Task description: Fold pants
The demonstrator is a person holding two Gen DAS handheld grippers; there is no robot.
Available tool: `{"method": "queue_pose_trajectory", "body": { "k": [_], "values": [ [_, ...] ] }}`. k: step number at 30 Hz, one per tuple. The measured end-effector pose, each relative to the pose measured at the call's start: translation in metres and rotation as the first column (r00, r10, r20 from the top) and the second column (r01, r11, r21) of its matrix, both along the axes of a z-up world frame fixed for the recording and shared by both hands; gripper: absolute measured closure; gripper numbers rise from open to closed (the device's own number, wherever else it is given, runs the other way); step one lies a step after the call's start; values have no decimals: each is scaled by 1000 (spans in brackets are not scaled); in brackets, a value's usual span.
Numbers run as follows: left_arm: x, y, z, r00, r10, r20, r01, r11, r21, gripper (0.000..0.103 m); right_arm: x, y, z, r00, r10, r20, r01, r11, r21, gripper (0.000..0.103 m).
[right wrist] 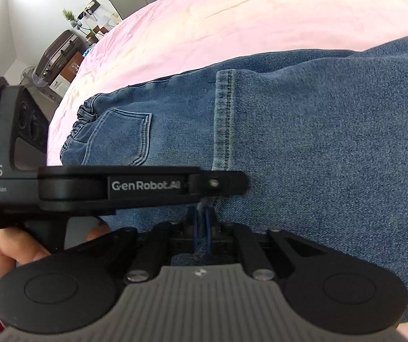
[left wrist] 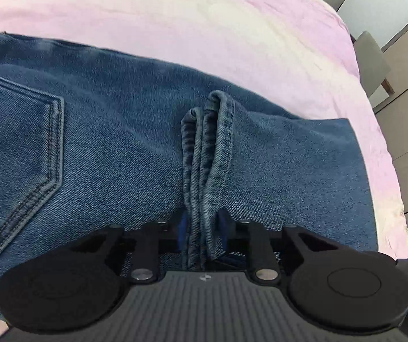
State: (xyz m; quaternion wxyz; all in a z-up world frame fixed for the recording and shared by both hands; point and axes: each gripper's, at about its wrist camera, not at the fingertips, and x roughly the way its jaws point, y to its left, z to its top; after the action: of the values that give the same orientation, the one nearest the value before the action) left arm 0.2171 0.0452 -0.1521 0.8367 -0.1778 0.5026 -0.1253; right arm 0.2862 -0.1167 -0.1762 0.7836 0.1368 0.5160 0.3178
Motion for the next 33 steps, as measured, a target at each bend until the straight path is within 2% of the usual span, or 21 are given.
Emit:
{"method": "queue_pose_trajectory", "body": {
  "k": [2,3,5,6,8,10,12,15,16,18,23,26,29,33],
  "values": [
    [-7,-3,14,999,-5,45,4,1000,15,85,-2,0,6,1000,11,22,-11,1000,6,95],
    [-10,-6,24,996,-18,82,15,999,30,85,-4,-2,12,999,16,38,-16,1000,2,81],
    [-16,-12,46,989,-48,142,40,997,61,86,-12,-14,30,995,14,98,-14,1000,-3,64],
    [-18,-12,57,986,-58,159,46,996,74,86,-17,-21,39,991,14,134,-13,1000,-14,58],
    [-16,-11,71,983,-76,165,62,994,88,86,-25,-41,60,978,3,209,7,999,-43,52],
    [-11,-7,76,983,-88,161,70,991,118,86,-30,-62,77,962,-9,272,42,993,-114,52],
    [-5,-3,68,988,-85,126,70,990,122,86,-30,-81,86,944,-11,329,81,976,-201,55],
    [5,1,43,997,-64,52,57,991,124,86,-13,-115,85,939,-36,342,144,944,-296,69],
    [7,3,32,998,-58,26,55,992,117,86,-4,-125,82,938,-49,344,165,934,-317,69],
    [6,11,14,999,-34,-5,34,994,105,85,14,-141,74,933,-59,356,196,912,-361,75],
    [11,13,-1,999,-28,-35,31,996,85,83,73,-147,52,937,-76,341,207,908,-365,91],
    [20,10,-1,998,-43,-47,47,996,80,82,103,-139,36,938,-66,342,202,903,-379,91],
    [23,11,-4,997,-49,-51,53,996,75,81,127,-135,14,956,-58,288,182,886,-427,91],
    [29,6,-7,998,-38,-58,42,997,61,78,139,-132,-11,964,-37,263,161,870,-465,95]
  ]
}}
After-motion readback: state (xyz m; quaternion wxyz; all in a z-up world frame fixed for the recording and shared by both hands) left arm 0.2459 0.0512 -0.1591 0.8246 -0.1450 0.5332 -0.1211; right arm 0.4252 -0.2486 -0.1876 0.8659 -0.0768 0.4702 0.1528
